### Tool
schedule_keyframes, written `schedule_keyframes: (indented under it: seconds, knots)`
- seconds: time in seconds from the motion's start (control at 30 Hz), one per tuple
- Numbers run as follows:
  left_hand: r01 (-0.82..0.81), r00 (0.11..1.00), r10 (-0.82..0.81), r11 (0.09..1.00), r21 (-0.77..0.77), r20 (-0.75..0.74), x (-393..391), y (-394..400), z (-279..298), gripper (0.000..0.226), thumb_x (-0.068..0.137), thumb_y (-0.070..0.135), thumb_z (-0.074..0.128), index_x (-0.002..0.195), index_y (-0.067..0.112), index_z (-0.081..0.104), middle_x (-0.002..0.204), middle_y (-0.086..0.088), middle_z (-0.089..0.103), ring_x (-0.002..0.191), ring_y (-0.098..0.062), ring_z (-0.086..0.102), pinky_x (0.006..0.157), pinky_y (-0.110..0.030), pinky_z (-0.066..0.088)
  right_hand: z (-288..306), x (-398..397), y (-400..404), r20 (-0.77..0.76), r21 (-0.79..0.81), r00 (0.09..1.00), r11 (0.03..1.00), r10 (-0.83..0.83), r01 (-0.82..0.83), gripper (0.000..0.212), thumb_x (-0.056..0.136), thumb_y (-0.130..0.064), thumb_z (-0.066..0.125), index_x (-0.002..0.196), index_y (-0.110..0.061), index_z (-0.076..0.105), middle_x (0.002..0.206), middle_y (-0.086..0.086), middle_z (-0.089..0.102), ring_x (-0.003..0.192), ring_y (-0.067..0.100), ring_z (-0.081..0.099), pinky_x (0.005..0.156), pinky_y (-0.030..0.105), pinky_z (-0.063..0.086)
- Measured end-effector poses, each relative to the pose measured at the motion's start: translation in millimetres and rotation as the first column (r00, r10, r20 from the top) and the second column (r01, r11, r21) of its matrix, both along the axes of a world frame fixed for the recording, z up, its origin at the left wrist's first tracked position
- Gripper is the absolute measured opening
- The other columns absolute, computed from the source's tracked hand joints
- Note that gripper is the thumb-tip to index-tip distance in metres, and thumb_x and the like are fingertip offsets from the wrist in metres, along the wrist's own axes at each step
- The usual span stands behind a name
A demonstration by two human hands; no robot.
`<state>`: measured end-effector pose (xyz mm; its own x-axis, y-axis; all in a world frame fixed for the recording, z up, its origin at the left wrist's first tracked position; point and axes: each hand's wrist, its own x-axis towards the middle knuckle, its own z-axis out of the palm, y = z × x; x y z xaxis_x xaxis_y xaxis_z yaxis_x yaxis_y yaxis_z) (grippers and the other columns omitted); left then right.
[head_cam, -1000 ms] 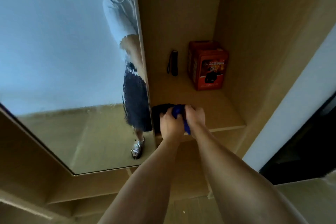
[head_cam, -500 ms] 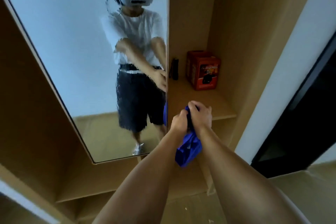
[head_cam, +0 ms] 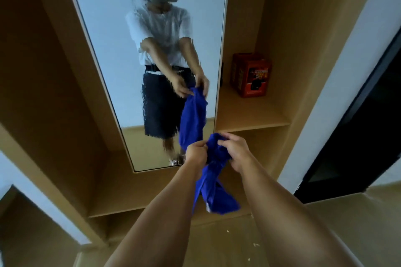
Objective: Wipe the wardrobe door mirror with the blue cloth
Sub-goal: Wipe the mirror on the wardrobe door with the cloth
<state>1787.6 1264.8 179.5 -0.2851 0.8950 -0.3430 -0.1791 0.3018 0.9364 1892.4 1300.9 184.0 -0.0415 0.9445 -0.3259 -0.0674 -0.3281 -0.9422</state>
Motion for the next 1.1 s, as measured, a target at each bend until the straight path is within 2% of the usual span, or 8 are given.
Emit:
schedule_keyframes:
  seconds: [0.13,0.2,0.3,0.47,0.6,0.7,0.9,1.1]
  knots:
    - [-0.154,0.988,0.152,0.985,-0.072,-0.041,-26.2,-8.6,0.1,0.028,0.097,0.011,0.035,0.112,0.007,0.058,0.109,-0.017,0.062,0.083,-0.026,0.056,0.058,-0.028,0.046,2.4,-12.9,-2.8,0.237,-0.007,0.971,1.0,0.024,-0.023,0.052,0.084,0.009,0.043,0.127,-0.017,0.055,0.123,0.005,0.054,0.108,0.025,0.054,0.089,0.04,0.051]
    - [-0.181,0.981,0.174,0.979,-0.094,-0.081,-39.9,-16.0,1.0,0.03,0.095,0.029,0.045,0.106,0.005,0.058,0.096,-0.012,0.061,0.084,-0.026,0.057,0.068,-0.031,0.049,0.1,-16.9,-6.0,0.381,0.038,0.925,0.999,-0.02,0.005,0.039,0.087,0.005,0.044,0.116,-0.017,0.059,0.112,0.001,0.054,0.094,0.017,0.052,0.076,0.032,0.048]
    - [-0.092,0.955,0.074,0.995,-0.05,-0.286,-58.6,-25.6,6.2,0.03,0.079,0.03,0.073,0.095,0.01,0.058,0.084,-0.003,0.062,0.072,-0.018,0.06,0.055,-0.026,0.049,-5.7,-20.1,-10.2,0.553,0.138,0.833,0.986,0.001,-0.093,0.026,0.088,-0.002,0.046,0.105,-0.017,0.061,0.1,-0.002,0.057,0.074,0.007,0.048,0.057,0.022,0.039]
    - [-0.095,0.886,0.044,0.992,-0.088,-0.461,-91.1,-31.0,15.2,0.041,0.075,0.0,0.073,0.109,0.011,0.053,0.099,-0.009,0.056,0.089,-0.025,0.056,0.076,-0.033,0.05,-3.1,-16.2,-16.3,0.85,0.085,0.498,0.889,0.172,-0.451,0.027,0.083,-0.009,0.052,0.109,-0.017,0.056,0.103,0.001,0.057,0.091,0.019,0.054,0.069,0.031,0.047]
    - [-0.121,0.856,0.015,0.978,-0.172,-0.517,-118.6,-41.7,12.7,0.033,0.078,-0.007,0.065,0.104,0.009,0.053,0.094,-0.01,0.054,0.092,-0.028,0.055,0.081,-0.038,0.052,-6.9,-10.2,-16.5,0.958,0.105,0.283,0.874,0.038,-0.475,0.027,0.087,-0.006,0.052,0.114,-0.01,0.059,0.113,0.008,0.058,0.104,0.026,0.053,0.082,0.035,0.052]
    - [-0.185,0.832,0.06,0.967,-0.174,-0.551,-130.3,-47.8,9.1,0.025,0.083,-0.008,0.057,0.102,0.008,0.059,0.085,-0.006,0.056,0.092,-0.028,0.055,0.076,-0.034,0.047,-7.0,-0.8,-12.3,0.962,0.159,0.267,0.918,-0.061,-0.364,0.021,0.09,-0.004,0.053,0.109,-0.008,0.06,0.11,0.009,0.06,0.099,0.024,0.057,0.079,0.033,0.053]
    - [-0.294,0.903,0.233,0.948,-0.122,-0.362,-126.2,-46.0,-4.3,0.029,0.086,-0.007,0.054,0.111,0.008,0.059,0.095,-0.009,0.061,0.084,-0.024,0.054,0.075,-0.032,0.043,-4.0,13.7,-9.2,0.982,0.15,0.153,0.953,-0.112,-0.263,0.013,0.097,-0.019,0.048,0.103,-0.013,0.058,0.086,0.002,0.058,0.072,0.016,0.049,0.061,0.029,0.04]
    - [-0.312,0.95,0.299,0.934,-0.175,-0.095,-118.4,-44.8,0.4,0.008,0.084,0.007,0.057,0.088,0.006,0.05,0.079,-0.005,0.053,0.073,-0.022,0.051,0.063,-0.031,0.041,-4.3,-1.2,-7.1,0.944,0.194,0.311,0.947,-0.109,-0.257,0.02,0.096,-0.014,0.042,0.114,-0.011,0.05,0.107,0.005,0.061,0.084,0.02,0.052,0.075,0.033,0.042]
